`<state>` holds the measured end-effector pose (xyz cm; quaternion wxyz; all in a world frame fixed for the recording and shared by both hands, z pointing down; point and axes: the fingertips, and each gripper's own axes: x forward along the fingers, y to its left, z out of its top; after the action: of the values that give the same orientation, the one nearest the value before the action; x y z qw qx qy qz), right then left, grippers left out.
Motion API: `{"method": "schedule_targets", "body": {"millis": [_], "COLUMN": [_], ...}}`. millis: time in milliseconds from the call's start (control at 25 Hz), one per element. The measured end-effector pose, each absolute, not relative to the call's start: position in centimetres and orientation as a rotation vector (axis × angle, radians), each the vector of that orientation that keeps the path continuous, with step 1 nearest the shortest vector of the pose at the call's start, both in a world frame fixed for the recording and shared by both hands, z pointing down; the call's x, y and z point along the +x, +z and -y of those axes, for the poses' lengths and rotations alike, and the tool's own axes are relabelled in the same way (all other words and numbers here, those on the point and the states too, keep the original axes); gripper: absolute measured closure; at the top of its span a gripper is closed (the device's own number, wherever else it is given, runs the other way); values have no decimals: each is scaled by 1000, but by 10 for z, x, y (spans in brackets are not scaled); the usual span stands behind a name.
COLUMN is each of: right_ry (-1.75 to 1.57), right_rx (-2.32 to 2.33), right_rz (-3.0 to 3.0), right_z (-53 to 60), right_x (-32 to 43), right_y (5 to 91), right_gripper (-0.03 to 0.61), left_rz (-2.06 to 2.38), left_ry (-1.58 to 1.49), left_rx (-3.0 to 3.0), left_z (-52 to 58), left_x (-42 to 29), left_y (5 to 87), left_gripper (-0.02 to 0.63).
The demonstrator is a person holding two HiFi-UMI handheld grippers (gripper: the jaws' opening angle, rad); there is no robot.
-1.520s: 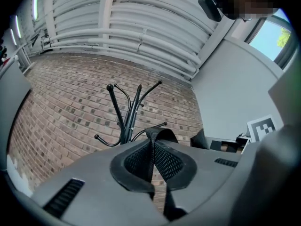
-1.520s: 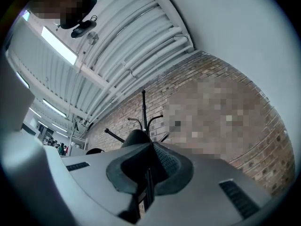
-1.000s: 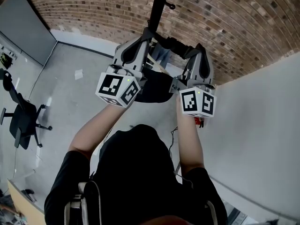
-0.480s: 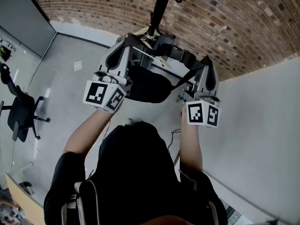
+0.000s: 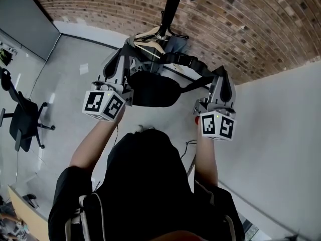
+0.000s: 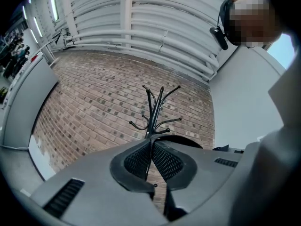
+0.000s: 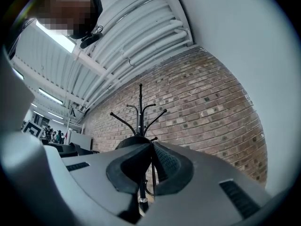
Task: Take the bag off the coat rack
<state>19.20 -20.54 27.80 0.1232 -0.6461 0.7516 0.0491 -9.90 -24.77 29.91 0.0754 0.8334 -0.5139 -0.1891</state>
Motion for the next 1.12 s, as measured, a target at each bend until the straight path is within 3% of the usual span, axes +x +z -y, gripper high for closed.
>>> {"method": "schedule_targets", "body": {"millis": [760, 1120], "right_ry": [49, 20], "right_rx": [-1980, -2011], "right_rz": [-2208, -2237], "right_z": [155, 124], "right_x": [211, 202], "right_y": [326, 328], "right_gripper": [555, 555], "left_rz": [1497, 1508], "left_ry": [-394, -391], "left_rx": [2385, 2338], "left_z": [208, 180], "left_x": [-117, -125], "left_y": [369, 357], "left_gripper": [589, 589]}}
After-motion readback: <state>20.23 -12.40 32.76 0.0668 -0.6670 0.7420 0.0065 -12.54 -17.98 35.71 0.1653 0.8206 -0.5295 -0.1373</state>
